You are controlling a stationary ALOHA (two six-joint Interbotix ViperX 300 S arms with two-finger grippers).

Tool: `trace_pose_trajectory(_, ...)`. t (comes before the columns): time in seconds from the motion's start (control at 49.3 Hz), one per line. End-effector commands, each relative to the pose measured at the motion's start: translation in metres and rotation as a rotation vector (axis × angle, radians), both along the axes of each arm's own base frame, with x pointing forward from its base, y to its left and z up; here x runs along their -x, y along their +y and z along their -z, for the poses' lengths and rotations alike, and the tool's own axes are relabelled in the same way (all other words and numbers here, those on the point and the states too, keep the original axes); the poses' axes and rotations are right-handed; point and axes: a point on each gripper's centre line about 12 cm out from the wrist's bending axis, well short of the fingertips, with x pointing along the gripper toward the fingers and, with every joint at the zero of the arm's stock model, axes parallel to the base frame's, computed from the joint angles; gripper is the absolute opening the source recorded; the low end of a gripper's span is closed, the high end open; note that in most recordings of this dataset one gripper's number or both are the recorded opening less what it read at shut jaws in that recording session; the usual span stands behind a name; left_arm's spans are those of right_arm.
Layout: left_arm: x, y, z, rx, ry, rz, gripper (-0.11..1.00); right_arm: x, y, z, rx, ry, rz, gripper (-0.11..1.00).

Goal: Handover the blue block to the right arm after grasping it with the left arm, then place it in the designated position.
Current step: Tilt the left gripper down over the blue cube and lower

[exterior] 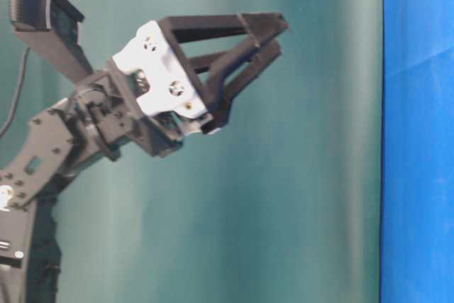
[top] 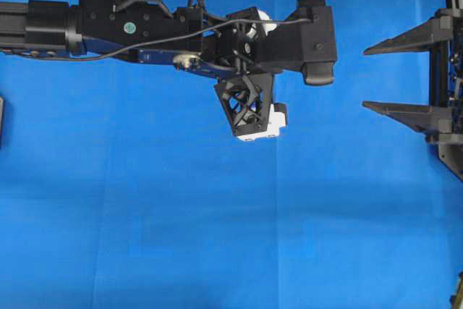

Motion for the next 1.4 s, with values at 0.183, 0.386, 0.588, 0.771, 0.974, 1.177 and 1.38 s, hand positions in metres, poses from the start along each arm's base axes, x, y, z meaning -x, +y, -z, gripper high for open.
trace_pose_trajectory(0.183,0.003,0.0,0.025,-0.005,-0.055,0.002,0.92,-0.002,-0.001,-0.011,0.0,-0.026,0.005,0.96)
trace_pose_trajectory(0.386,0.006,0.003,0.069,-0.004,-0.058,-0.005,0.92,-0.002,-0.002,-0.011,0.001,-0.026,0.01,0.96)
trace_pose_trajectory(0.588,0.005,0.004,0.095,-0.003,-0.075,-0.007,0.92,-0.002,-0.003,-0.01,0.0,-0.02,0.016,0.96)
trace_pose_trajectory(0.771,0.002,0.005,0.122,-0.002,-0.054,-0.008,0.92,-0.003,-0.004,-0.008,-0.001,-0.011,0.02,0.96)
trace_pose_trajectory(0.974,0.001,0.005,0.141,0.0,-0.035,-0.009,0.92,-0.004,-0.004,-0.006,0.0,-0.003,0.02,0.96)
trace_pose_trajectory(1.177,0.002,0.006,0.156,0.002,-0.014,-0.011,0.92,-0.004,-0.004,-0.006,0.002,-0.003,0.02,0.96)
trace_pose_trajectory(1.38,0.002,0.003,0.162,0.006,-0.002,-0.01,0.92,-0.004,-0.004,-0.005,-0.002,0.003,0.02,0.96)
